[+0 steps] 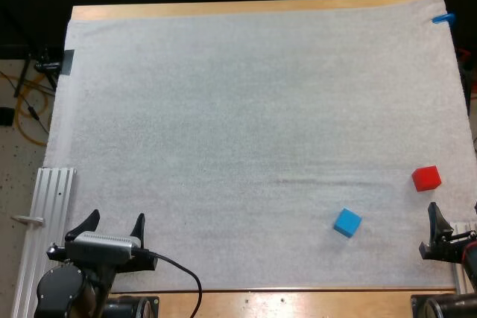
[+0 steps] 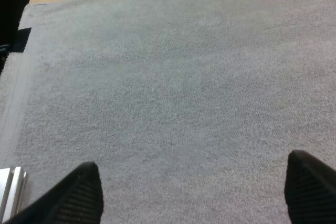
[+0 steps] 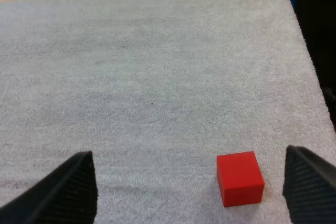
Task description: Stack red cube on blue cube
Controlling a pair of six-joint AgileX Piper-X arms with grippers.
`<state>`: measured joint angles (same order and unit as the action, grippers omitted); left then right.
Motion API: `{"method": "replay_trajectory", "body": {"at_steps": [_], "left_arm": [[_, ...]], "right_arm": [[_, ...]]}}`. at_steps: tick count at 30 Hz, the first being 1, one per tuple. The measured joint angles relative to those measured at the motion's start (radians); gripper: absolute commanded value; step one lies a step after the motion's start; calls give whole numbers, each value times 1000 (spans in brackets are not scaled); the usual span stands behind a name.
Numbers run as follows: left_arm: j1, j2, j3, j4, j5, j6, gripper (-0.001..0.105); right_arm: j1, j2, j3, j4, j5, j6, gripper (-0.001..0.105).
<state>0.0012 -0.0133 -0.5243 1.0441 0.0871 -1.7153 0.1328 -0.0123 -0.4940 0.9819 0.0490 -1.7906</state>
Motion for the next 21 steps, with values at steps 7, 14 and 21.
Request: {"method": "replay_trajectory", "body": {"at_steps": [7, 14, 21], "left_arm": [[0, 0, 0, -4, 18, 7, 69], [-25, 4, -92, -1, 81, 8, 69], [-165, 193, -266, -7, 143, 10, 69]], "right_arm": [[0, 0, -9, 4, 0, 0, 71], [0, 76, -177, 11, 0, 14, 71], [0, 265, -341, 80, -3, 17, 71]]}}
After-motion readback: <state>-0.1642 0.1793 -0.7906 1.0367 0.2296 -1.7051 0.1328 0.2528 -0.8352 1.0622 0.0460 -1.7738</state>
